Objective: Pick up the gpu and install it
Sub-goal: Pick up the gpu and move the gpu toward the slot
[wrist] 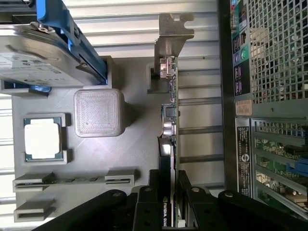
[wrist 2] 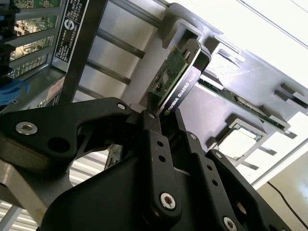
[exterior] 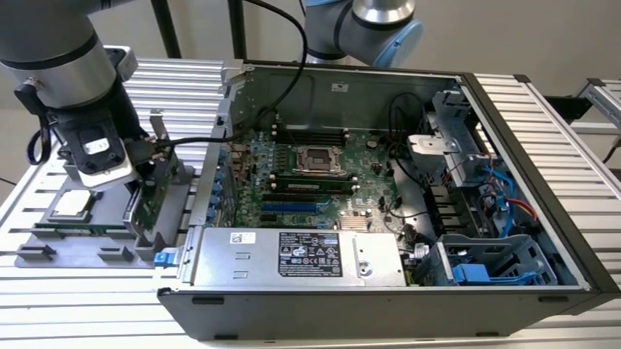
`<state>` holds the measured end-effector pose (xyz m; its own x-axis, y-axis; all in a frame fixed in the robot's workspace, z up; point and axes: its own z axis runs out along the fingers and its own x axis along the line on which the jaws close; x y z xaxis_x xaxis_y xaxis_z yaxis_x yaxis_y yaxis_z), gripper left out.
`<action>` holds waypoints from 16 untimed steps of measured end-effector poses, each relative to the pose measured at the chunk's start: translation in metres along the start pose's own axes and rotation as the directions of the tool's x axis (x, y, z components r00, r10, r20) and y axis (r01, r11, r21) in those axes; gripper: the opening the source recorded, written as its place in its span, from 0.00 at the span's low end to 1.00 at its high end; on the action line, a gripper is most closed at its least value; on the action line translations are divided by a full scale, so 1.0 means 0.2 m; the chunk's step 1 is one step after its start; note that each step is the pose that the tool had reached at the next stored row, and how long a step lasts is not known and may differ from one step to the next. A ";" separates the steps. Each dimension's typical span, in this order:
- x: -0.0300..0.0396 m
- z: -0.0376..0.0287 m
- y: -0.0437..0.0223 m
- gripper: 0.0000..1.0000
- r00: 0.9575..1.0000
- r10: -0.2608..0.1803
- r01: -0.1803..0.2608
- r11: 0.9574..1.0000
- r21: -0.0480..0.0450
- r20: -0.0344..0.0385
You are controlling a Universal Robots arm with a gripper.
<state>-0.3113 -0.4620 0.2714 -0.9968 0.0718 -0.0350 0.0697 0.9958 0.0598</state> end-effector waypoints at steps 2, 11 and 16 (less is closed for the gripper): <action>0.000 -0.002 0.000 0.00 1.000 0.000 0.000 1.000 0.000 0.000; -0.001 -0.012 0.001 0.00 1.000 0.000 0.000 1.000 0.000 0.000; -0.001 -0.020 0.001 0.00 1.000 0.000 0.000 1.000 0.000 0.000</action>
<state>-0.3113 -0.4620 0.2754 -0.9968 0.0718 -0.0350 0.0697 0.9958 0.0597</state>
